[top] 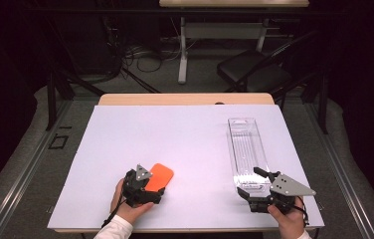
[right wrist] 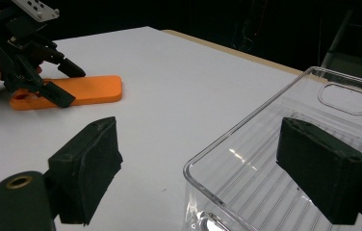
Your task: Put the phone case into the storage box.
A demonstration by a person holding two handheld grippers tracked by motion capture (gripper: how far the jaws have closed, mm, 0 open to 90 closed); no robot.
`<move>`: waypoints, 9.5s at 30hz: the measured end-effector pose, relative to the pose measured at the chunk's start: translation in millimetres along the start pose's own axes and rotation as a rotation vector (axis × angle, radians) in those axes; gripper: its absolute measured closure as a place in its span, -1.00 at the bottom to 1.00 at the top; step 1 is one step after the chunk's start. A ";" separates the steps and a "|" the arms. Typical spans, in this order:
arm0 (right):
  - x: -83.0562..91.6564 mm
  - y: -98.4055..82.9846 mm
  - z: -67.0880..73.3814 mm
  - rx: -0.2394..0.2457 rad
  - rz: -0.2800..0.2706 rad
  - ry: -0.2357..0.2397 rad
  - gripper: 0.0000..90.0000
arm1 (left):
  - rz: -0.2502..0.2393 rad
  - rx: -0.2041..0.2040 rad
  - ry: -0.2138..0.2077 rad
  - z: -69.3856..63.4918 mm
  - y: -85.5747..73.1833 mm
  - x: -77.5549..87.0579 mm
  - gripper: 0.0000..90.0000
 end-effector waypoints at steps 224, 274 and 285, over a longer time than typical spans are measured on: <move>-75.2 10.6 76.5 1.361 0.077 -0.111 0.31 | 0.071 -0.333 -0.432 -112.9 119.2 41.9 -0.65; -75.6 10.2 75.3 1.424 0.037 -0.139 0.84 | 0.066 -0.298 -0.484 -122.0 119.4 42.3 -0.65; -75.0 11.9 75.6 1.437 0.020 -0.148 0.91 | 0.062 -0.268 -0.512 -122.2 119.4 42.0 -0.66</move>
Point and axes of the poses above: each handheld gripper's, and its own axes: x roughly backward along the jaws, y roughly out of its top, z roughly to its left, the point moved 9 cm from there along -x, roughly forward along the jaws, and after that the axes turned 7 degrees about -x, right-handed, at the moved point
